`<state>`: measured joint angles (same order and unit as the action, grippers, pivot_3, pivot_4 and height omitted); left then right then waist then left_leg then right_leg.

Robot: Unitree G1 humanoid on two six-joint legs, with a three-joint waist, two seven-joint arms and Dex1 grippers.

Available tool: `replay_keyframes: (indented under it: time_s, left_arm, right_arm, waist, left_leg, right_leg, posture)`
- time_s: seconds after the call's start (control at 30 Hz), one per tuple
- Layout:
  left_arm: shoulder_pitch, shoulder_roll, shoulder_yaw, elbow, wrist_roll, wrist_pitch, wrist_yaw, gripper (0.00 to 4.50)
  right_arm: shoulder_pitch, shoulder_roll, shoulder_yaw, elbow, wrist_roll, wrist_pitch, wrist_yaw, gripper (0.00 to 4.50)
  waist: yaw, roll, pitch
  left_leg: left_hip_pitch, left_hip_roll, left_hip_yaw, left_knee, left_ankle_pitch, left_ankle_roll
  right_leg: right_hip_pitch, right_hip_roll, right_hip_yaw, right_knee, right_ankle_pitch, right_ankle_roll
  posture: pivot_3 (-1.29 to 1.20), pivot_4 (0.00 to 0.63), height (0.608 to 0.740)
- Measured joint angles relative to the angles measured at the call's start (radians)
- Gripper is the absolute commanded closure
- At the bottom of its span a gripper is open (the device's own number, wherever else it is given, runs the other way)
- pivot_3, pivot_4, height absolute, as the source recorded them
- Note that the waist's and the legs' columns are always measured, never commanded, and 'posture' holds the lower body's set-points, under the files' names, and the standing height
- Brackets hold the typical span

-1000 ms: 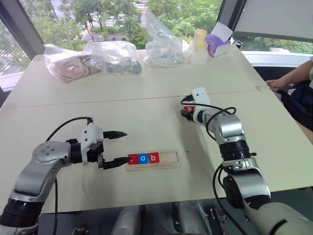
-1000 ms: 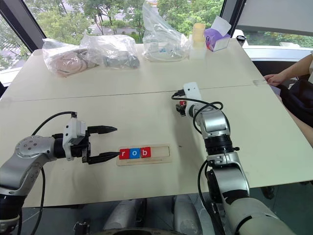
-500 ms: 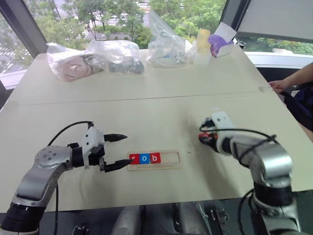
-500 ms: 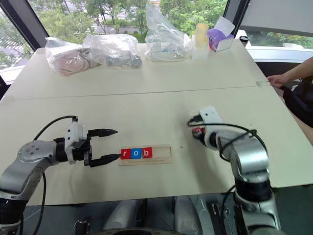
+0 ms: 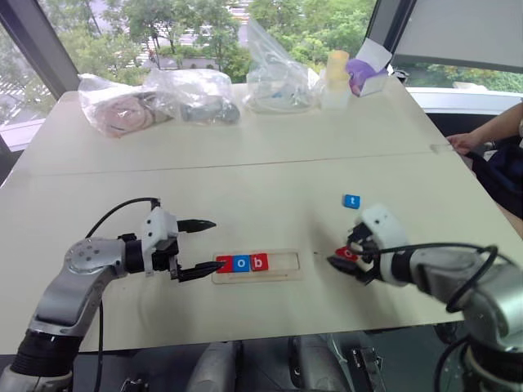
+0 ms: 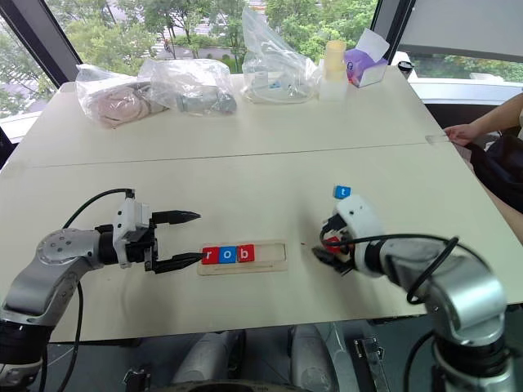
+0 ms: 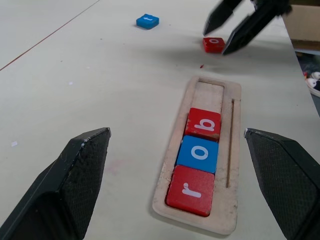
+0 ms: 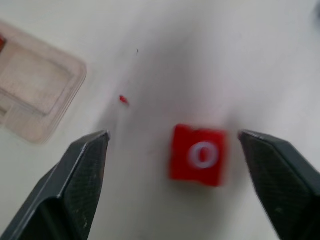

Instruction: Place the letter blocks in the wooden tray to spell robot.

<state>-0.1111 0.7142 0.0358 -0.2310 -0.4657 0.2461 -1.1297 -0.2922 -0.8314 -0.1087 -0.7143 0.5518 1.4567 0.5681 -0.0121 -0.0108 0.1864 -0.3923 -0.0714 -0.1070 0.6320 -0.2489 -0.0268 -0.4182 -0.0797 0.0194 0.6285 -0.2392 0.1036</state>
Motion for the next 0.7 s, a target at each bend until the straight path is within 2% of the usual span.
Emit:
replay_keyframes:
  time_s: [0.07, 0.13, 0.27, 0.47, 0.7]
  left_arm:
    - [-0.001, -0.001, -0.003, 0.006, 0.001, 0.000, 0.001, 0.00]
    - [-0.005, -0.003, -0.003, 0.013, 0.004, 0.000, 0.003, 0.00]
    - [0.007, -0.005, -0.001, 0.002, 0.005, 0.000, 0.022, 0.00]
    - [0.056, -0.005, 0.017, -0.042, 0.004, 0.002, 0.047, 0.00]
    - [0.078, -0.005, 0.026, -0.069, 0.001, 0.004, 0.070, 0.00]
  right_arm:
    - [0.017, -0.138, 0.057, 0.078, -0.021, -0.240, 0.183, 0.54]
    - [0.045, -0.210, 0.108, 0.159, -0.069, -0.469, 0.337, 0.54]
    - [0.036, -0.255, 0.226, 0.419, -0.178, -0.880, 0.627, 0.54]
    - [-0.097, -0.206, 0.366, 0.735, -0.364, -1.232, 0.784, 0.54]
    - [-0.211, -0.125, 0.409, 0.939, -0.444, -1.404, 0.866, 0.54]
  waist:
    - [0.001, -0.001, 0.000]
    - [0.000, -0.001, 0.000]
    - [-0.006, -0.001, 0.001]
    - [-0.003, -0.001, 0.001]
    - [-0.002, -0.001, 0.001]
  left_leg:
    - [0.000, 0.000, -0.001, 0.000, -0.001, 0.001]
    - [0.000, 0.000, 0.000, 0.000, -0.001, 0.002]
    - [0.001, -0.001, 0.002, 0.001, -0.002, 0.003]
    - [0.002, 0.000, 0.001, 0.001, -0.001, 0.002]
    - [0.002, 0.000, 0.001, 0.001, -0.001, 0.002]
  right_leg:
    - [0.001, 0.000, -0.002, -0.001, -0.001, 0.002]
    - [0.002, -0.001, -0.001, -0.001, -0.001, 0.003]
    - [0.002, -0.002, 0.000, -0.002, -0.001, 0.003]
    - [0.002, -0.001, 0.001, 0.000, -0.001, 0.002]
    - [0.002, -0.002, 0.002, 0.000, -0.001, 0.002]
  posture:
    - [0.00, 0.150, 0.740]
    - [0.00, 0.150, 0.740]
    - [0.00, 0.150, 0.740]
    - [0.00, 0.150, 0.740]
    - [0.00, 0.150, 0.740]
